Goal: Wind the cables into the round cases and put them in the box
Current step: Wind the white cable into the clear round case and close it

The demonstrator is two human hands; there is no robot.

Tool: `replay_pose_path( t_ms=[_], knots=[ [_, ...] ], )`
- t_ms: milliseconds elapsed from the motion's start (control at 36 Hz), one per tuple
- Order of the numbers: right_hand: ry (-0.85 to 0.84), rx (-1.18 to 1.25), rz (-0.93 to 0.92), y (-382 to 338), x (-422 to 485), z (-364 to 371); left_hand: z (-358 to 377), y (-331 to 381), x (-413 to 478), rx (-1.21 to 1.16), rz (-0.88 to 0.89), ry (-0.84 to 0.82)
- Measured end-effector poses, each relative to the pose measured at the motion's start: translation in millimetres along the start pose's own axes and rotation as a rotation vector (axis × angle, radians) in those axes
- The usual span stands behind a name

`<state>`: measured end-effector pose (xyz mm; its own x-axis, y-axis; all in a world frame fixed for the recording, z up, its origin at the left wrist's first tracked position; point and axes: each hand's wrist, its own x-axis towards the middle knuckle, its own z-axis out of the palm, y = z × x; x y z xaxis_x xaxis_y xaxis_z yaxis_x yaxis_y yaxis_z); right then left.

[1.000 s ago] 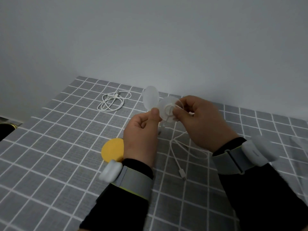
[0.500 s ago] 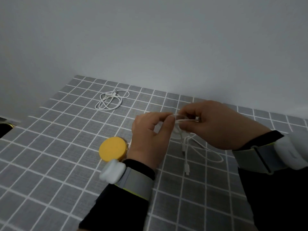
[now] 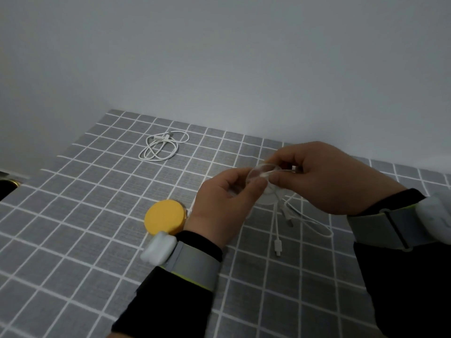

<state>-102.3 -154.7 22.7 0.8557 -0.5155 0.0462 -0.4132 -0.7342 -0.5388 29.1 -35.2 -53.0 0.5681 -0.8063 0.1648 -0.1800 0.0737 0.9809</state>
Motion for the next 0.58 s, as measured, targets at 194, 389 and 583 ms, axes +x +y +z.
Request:
replay_pose_path(
  t_ms=[194,389,583],
  knots=[
    [0.059,0.034,0.014,-2,1,1,-2,3,0,-0.027,-0.064,0.014],
    [0.187,0.096,0.061,-6,8,13,-4,3,2,-0.03,-0.086,0.161],
    [0.276,0.195,0.125,-13,15,28,-8,6,2,-0.083,-0.131,0.295]
  ],
)
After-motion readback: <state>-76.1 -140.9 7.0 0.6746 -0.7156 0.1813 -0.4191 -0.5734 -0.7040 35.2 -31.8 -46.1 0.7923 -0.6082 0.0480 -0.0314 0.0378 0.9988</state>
